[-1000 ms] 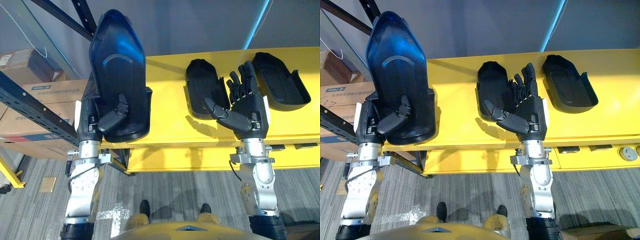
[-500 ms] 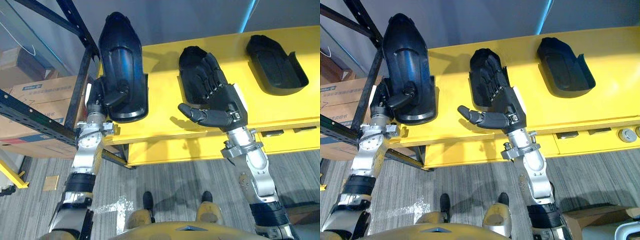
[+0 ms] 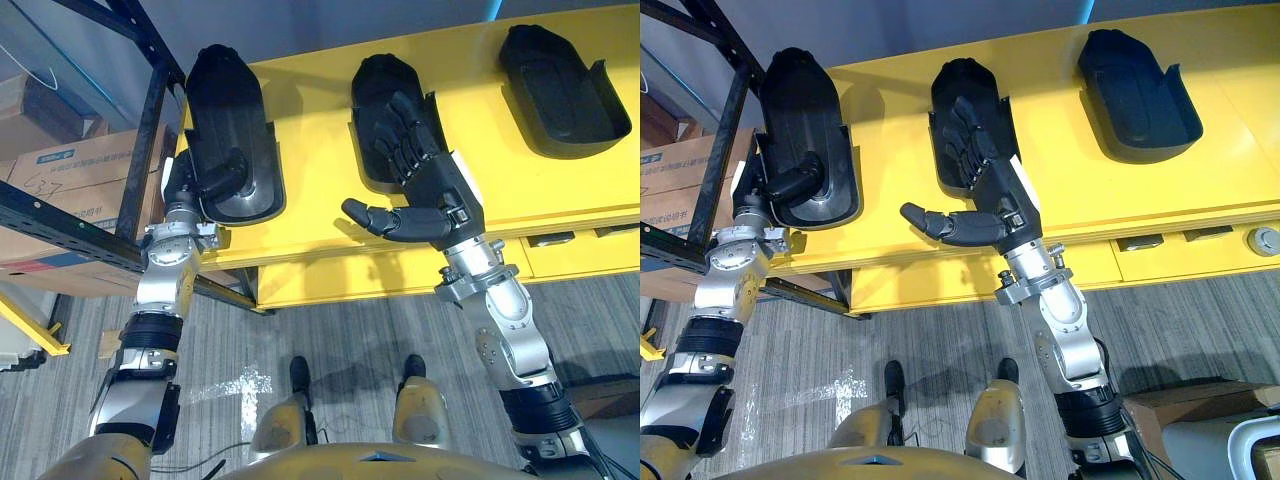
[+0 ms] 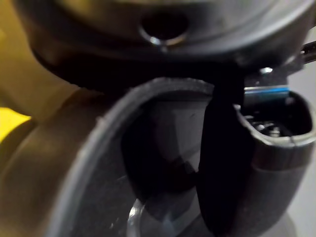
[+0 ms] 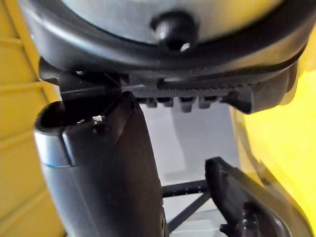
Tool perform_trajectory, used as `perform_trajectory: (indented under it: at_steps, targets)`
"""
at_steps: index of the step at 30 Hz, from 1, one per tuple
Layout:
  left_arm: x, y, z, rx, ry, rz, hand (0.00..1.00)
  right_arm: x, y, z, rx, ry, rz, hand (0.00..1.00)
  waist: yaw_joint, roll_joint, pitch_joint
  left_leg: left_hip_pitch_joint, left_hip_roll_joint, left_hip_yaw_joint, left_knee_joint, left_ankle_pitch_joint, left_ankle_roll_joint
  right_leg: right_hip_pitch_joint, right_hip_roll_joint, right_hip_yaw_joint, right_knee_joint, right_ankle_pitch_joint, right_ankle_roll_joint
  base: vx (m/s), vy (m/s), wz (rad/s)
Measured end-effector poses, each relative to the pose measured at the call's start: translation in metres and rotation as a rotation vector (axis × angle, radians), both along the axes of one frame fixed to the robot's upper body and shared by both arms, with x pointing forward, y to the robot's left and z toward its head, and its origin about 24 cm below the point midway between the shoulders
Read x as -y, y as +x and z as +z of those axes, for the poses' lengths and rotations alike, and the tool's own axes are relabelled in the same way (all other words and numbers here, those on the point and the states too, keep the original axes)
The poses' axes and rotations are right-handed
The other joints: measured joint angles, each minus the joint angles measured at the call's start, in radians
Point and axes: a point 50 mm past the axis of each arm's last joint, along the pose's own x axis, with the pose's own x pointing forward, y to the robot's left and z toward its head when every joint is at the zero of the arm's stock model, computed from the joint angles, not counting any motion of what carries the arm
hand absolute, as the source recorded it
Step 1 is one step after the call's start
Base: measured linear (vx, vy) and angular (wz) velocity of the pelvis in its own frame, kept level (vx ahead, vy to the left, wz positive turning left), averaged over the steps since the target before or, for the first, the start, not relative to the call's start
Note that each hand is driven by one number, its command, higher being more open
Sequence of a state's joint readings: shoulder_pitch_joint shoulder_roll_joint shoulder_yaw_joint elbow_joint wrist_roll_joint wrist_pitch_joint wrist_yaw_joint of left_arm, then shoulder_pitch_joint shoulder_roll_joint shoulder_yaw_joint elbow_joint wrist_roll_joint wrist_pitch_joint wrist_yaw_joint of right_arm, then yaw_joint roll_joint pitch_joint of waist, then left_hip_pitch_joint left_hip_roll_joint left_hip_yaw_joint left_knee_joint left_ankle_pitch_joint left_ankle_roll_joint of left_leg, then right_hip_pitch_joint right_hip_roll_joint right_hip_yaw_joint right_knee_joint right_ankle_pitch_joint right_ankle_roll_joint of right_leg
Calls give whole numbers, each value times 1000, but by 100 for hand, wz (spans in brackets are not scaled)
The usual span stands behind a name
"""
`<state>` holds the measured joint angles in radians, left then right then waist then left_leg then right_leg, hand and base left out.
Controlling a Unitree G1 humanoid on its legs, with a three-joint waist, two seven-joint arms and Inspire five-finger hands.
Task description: Walk over and take three plastic housings, then place them on the shelf
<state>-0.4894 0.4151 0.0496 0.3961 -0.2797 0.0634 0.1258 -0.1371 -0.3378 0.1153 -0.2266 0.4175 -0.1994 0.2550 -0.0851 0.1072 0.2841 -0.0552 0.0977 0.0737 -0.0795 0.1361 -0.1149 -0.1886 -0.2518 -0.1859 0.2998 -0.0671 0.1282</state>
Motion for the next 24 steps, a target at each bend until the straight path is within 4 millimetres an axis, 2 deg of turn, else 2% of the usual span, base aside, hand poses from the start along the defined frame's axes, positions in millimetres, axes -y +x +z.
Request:
perform_trajectory:
  at_steps: [5, 15, 21, 24]
  targets:
    - [-3, 10, 18, 40, 18, 1, 100, -8, -6, 13, 61, 5, 41, 100, -2, -3, 48, -7, 0, 0, 18, 0, 2, -6, -2, 2, 14, -7, -1, -54, -16, -1]
    - [-9, 13, 22, 41, 56, -3, 100, -8, -7, 12, 58, 7, 39, 100, -4, -4, 60, -2, -1, 3, 22, -1, 4, 2, -1, 5, 10, 2, 5, -4, -1, 0]
    - [-11, 11, 11, -10, 65, -19, 100, -9, -9, 7, 40, 33, 35, 100, -11, -4, 57, 50, 0, 12, 1, -4, 8, 68, 4, -2, -38, 13, 19, 2, 2, -1]
    - [-12, 8, 3, -37, 68, -40, 100, -8, -13, -1, 6, 47, 27, 100, -10, -4, 17, 48, 0, 15, -3, -7, 12, 89, 9, -4, -91, 39, 24, 36, 17, 1]
